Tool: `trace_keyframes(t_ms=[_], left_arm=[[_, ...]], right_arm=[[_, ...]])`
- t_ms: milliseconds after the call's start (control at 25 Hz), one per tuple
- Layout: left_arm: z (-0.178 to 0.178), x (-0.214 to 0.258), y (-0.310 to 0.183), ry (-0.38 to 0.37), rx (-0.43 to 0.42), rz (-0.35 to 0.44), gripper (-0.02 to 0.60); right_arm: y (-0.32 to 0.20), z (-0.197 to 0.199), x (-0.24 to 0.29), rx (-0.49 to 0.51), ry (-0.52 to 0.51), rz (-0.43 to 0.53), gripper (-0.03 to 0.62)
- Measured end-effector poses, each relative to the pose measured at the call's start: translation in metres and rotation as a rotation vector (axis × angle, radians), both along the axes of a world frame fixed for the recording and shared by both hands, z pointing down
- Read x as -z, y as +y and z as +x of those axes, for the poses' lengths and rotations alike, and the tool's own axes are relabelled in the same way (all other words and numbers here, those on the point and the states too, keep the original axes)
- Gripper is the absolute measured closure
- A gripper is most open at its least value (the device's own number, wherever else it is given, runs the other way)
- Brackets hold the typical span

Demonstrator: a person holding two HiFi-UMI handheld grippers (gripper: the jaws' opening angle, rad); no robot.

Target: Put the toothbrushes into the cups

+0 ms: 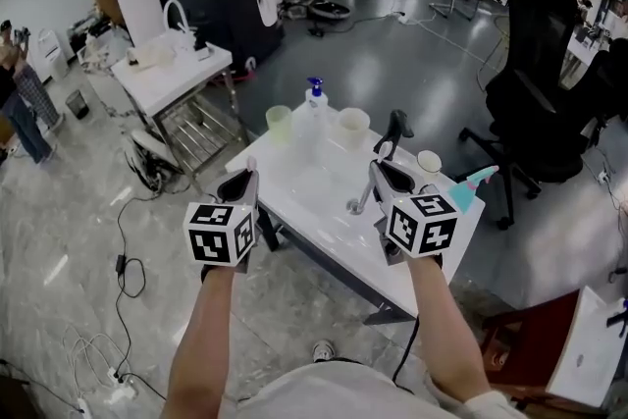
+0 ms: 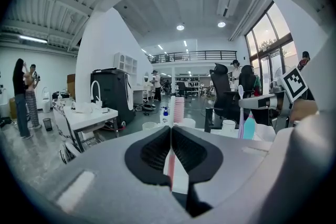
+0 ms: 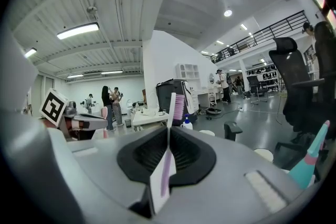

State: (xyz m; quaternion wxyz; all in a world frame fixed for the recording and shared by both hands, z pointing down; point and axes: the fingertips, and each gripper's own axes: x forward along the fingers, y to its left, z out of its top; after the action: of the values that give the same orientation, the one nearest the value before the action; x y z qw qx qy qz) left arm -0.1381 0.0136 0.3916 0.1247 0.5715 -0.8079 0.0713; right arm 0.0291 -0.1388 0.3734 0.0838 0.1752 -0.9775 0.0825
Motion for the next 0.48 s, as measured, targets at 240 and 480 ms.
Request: trace_keyframes(t_ms=[240,480], left_arm=[[-0.009,0.003,-0.027,-0.014,0.011,0.001,0.566],[-0.012,0.004,-0.041,-0.018,0.019,-0.004,0.566]], right_arm=[[-0.029,-0.011,0.001,0.003,-0.02,-0.002,0.577],[-0.038,-0.017,0.0,0.02,-0.028,-0.01,0.577]])
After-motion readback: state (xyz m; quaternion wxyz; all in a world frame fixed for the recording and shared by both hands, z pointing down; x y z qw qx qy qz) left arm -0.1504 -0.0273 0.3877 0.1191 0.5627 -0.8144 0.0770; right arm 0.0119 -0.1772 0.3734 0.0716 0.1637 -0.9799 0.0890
